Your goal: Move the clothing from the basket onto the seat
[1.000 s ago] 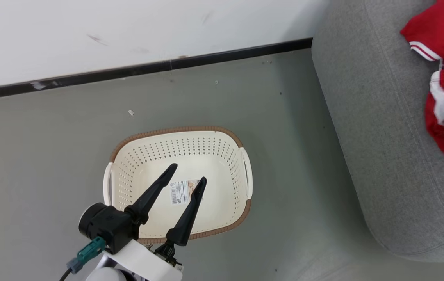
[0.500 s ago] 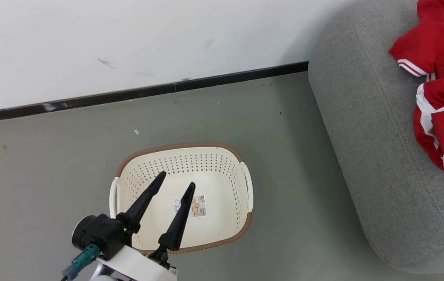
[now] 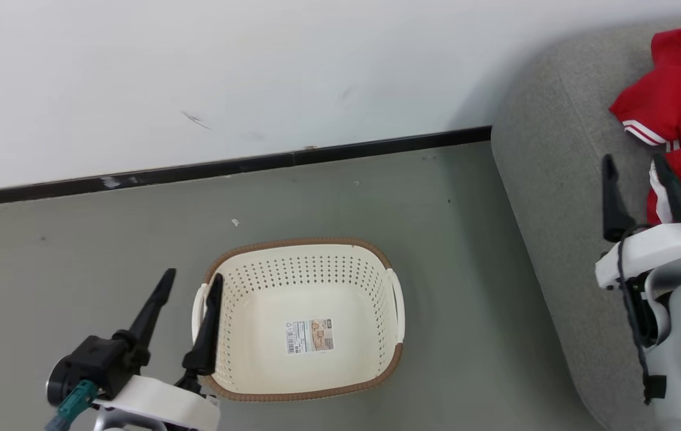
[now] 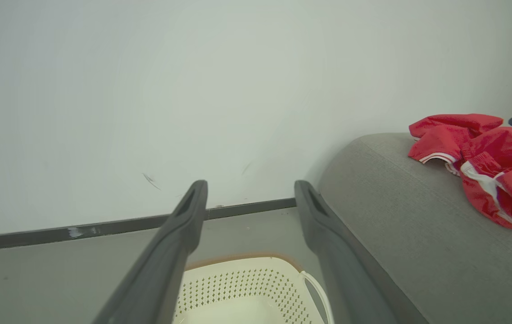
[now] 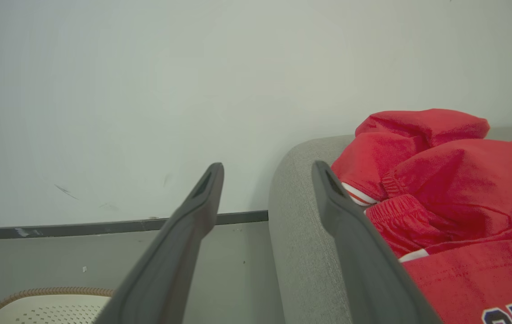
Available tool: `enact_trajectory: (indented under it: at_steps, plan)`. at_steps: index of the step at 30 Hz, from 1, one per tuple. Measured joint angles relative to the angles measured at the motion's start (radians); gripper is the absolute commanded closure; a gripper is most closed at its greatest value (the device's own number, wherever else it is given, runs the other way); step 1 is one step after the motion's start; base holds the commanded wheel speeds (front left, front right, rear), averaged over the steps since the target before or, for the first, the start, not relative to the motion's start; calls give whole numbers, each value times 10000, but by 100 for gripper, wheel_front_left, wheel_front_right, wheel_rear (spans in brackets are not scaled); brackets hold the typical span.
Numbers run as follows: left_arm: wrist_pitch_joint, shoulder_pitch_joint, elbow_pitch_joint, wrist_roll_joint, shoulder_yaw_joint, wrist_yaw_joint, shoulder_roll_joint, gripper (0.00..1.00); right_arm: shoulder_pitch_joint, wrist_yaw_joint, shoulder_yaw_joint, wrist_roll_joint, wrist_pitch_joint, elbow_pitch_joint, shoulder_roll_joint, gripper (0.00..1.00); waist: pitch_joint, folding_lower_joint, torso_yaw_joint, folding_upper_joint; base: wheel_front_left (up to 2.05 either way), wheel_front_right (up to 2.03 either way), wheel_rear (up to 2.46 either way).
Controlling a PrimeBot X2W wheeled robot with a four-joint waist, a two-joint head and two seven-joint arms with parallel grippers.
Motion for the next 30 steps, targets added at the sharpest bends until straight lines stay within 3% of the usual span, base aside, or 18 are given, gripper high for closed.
enact_trajectory:
  at_steps: [14,30]
  plan:
    - [-84,590,495,-299,598,523,-88,0,429,0,1396,510,0,458,6,0,-645,0,735,0,0,0,0]
    - [-159,844,1152,-253,759,771,-29,0,1229,0,1858,821,0,637,8,0,-1513,0,1521,0,0,0,0]
